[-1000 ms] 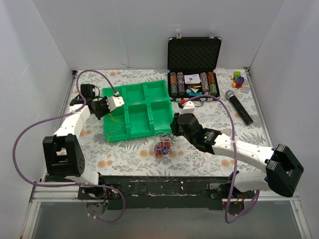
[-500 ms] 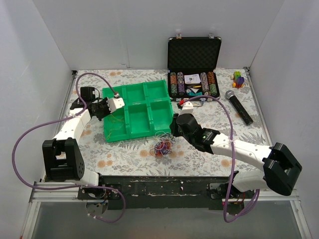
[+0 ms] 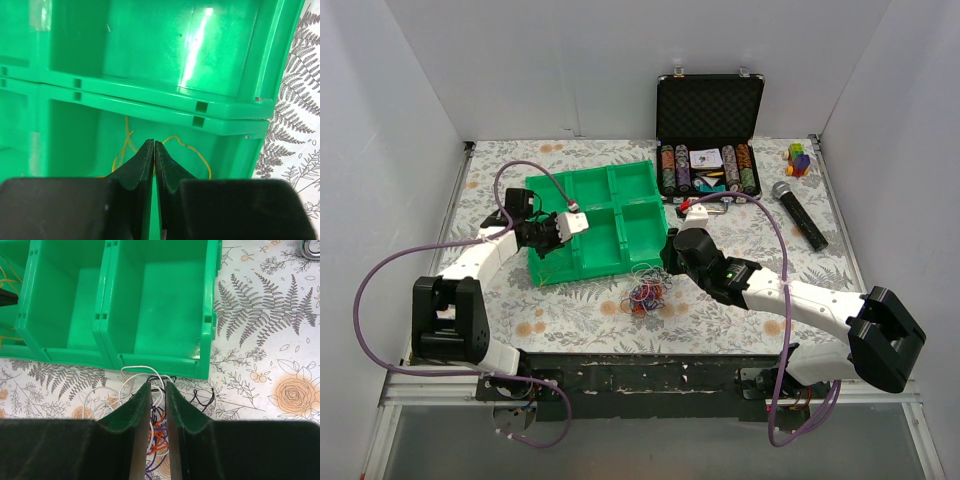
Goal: Untangle the cables
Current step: Place the cable in the bin, then untie the cable.
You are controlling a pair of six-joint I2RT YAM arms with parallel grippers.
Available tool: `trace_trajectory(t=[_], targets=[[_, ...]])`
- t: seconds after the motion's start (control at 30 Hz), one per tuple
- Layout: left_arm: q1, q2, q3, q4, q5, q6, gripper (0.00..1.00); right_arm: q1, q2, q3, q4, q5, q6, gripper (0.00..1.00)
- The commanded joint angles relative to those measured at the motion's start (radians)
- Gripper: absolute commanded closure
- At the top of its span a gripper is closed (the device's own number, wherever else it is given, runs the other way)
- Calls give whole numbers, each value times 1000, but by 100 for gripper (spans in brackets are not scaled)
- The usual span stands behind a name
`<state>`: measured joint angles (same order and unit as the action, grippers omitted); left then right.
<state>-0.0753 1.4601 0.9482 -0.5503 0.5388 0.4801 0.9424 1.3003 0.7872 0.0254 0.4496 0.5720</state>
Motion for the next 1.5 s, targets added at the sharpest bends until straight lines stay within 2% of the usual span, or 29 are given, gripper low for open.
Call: trace_trajectory(t=[0.0,0.07,0.1,0.17,0.23,0.37,0.47,0.57,0.7,0.8,0.9,1.03,1.23,1.47], targets=[[-9,-12,-25,78,-37,-37,94,-5,-10,24,13,14,2,74],[-9,0,-20,110,-66,-76,91,-5,-7,29,11,15,0,74],[-9,5,-14,122,-71,-95,83,-5,-9,32,8,12,2,74],[-9,2,12,124,-73,-126,58,-5,-9,37,4,14,-3,74],[-8,-21,33,107,-60,-136,54,-5,-12,38,4,14,-4,74],[-7,-70,84,38,-23,-153,37,-5,-10,40,4,12,-6,74],[-3,-104,136,-32,21,-196,34,-5,-13,40,4,11,-8,74],[-1,-136,178,-103,85,-250,20,-5,-19,34,5,6,-17,70],[-18,-182,201,-145,176,-380,15,-5,-22,14,11,-5,-15,64],[-165,-219,167,-195,162,-431,20,-5,-33,-14,11,-5,-3,61],[-306,-300,60,-107,147,-514,21,-5,-53,-49,19,-8,11,60],[-415,-343,-35,-16,168,-485,16,-4,-84,-83,24,-5,29,59],[-514,-258,-11,30,145,-374,11,-5,-117,-95,15,11,37,59],[-618,-143,21,56,135,-295,11,-5,-150,-100,-1,37,43,58]])
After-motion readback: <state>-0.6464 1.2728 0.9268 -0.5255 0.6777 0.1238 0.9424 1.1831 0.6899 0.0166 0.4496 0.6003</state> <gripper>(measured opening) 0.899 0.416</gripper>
